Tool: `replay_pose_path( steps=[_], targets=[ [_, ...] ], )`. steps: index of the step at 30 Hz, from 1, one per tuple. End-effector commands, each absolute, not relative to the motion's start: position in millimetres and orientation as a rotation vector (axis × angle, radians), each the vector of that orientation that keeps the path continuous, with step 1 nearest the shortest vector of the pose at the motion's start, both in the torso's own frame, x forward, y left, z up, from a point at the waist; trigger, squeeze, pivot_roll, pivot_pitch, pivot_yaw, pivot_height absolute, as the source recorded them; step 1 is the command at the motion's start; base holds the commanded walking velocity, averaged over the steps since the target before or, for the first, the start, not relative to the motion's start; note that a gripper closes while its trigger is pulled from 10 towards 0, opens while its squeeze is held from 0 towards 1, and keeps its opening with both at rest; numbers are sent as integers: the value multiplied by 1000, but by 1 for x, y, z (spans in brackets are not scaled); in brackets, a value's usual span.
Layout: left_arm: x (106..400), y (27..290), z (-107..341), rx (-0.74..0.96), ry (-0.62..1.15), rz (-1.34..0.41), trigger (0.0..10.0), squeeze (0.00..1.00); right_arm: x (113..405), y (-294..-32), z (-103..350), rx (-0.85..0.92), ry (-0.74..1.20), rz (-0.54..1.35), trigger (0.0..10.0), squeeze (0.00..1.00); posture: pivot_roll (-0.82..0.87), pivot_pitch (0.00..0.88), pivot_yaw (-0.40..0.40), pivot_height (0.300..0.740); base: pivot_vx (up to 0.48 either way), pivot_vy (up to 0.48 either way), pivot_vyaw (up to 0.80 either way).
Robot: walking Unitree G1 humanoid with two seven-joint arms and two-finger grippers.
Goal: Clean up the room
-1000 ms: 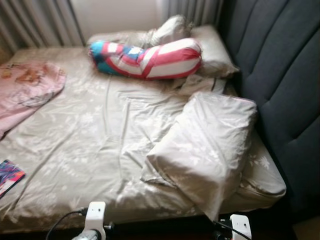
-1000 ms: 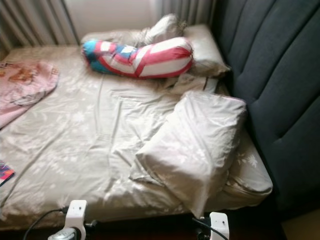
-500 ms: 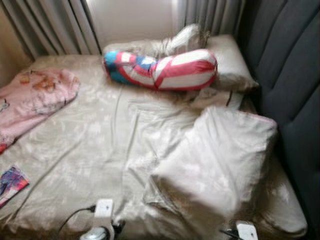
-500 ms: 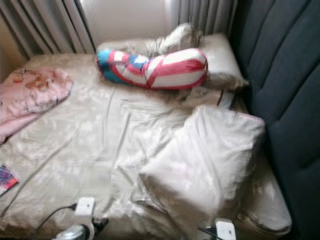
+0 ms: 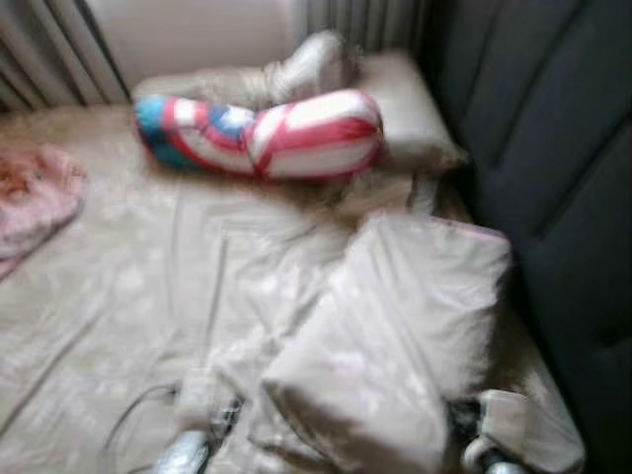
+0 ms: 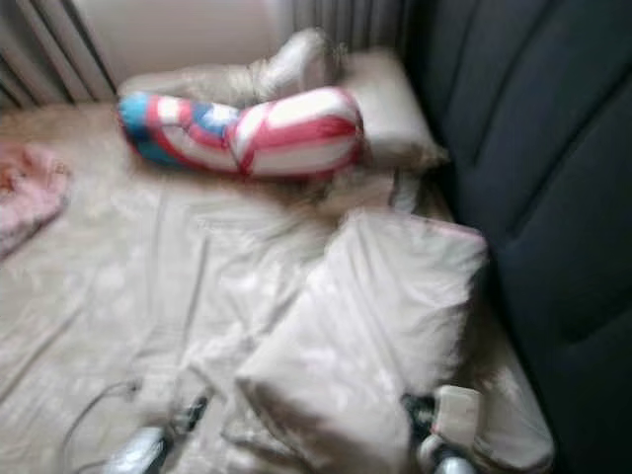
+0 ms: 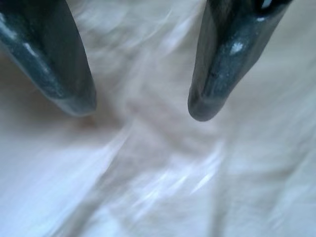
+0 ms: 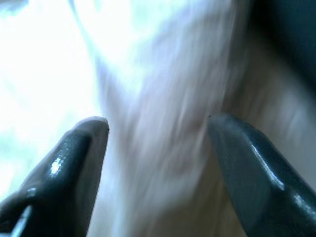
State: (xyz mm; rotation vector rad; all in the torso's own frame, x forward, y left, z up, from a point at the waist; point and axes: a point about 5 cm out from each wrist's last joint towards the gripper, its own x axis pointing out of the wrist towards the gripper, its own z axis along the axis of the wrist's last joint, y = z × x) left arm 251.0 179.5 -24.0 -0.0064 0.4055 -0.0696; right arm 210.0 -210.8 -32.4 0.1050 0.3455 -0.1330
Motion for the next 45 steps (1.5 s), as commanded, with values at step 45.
replay_pose_path(
  steps=[45],
  targets=[
    [253,195,20,-54,177,-62,10000,0,246,-181,-3,145,207,-122,10000,0,-62,92,-27,673,0,0,0]
  ],
)
